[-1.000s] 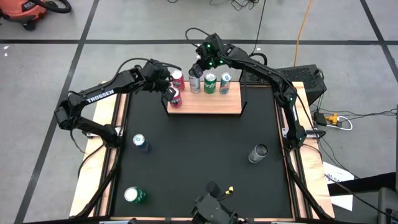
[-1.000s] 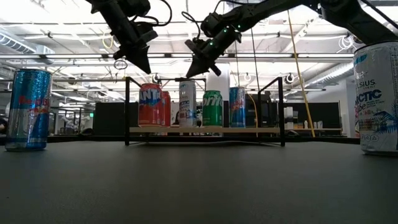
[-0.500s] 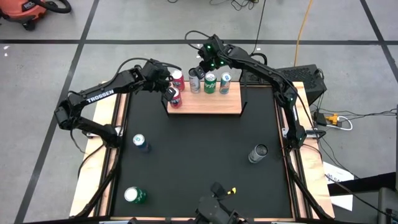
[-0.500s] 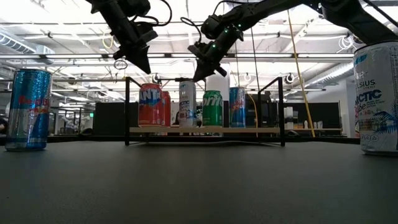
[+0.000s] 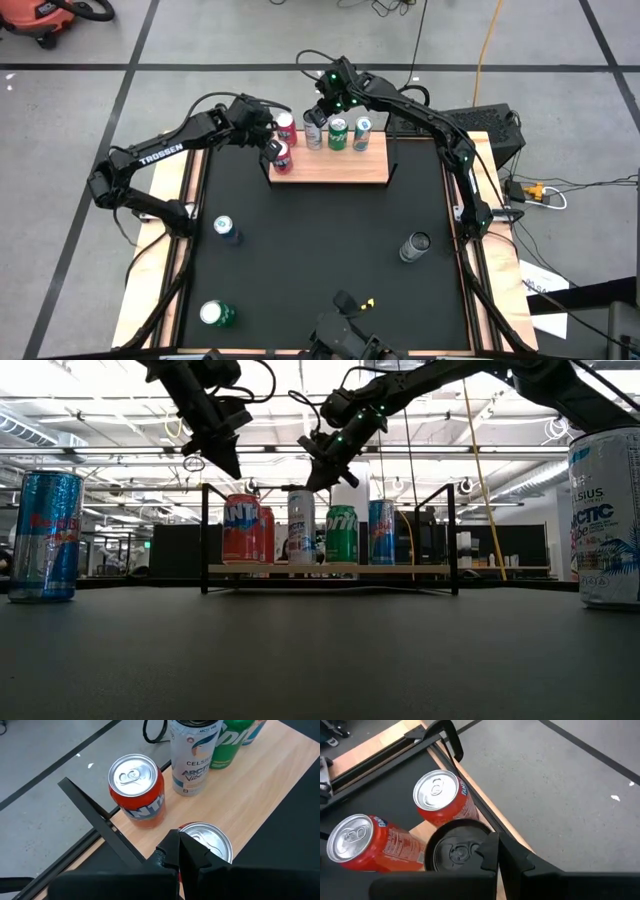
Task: Place canned beverage on shelf
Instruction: Put the red soda can on the shelf aligned with the other red soda can, then put the white-blue soda can on the shelf aligned with the other white-blue soda can
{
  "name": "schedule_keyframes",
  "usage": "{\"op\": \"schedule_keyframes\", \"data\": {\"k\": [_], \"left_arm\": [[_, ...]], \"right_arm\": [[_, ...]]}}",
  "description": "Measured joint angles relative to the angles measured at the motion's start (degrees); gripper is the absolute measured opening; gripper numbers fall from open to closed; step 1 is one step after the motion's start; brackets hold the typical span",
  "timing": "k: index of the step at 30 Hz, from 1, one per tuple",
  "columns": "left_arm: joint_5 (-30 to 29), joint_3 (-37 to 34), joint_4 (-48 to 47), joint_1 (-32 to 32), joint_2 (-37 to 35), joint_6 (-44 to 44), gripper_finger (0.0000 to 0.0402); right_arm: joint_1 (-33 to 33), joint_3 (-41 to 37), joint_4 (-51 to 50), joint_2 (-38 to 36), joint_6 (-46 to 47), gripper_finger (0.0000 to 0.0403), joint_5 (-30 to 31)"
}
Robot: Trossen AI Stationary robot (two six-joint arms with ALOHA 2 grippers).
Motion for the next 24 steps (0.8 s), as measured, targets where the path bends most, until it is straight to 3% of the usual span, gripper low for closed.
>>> {"op": "schedule_keyframes", "data": {"k": [9, 17, 20, 24], "left_arm": [[0.0, -0.05, -0.92, 1.58, -1.23, 0.42, 0.0], [0.18, -0.07, -7.99, 1.62, -11.96, 1.47, 0.0004], [2.47, -0.07, -12.04, 0.55, -16.23, 0.05, 0.0029], [4.98, -0.07, -16.89, -1.43, -21.03, -4.51, 0.0095]], "right_arm": [[-0.26, -0.04, 0.37, -0.94, -0.71, 0.0, 0.3], [0.22, -0.04, -2.53, -8.95, 0.21, 0.0, -2.11], [1.9, -0.04, -6.0, -12.58, 0.15, 0.0, -5.88], [6.2, -0.02, -10.83, -17.06, -2.7, 0.0, -6.06]]}}
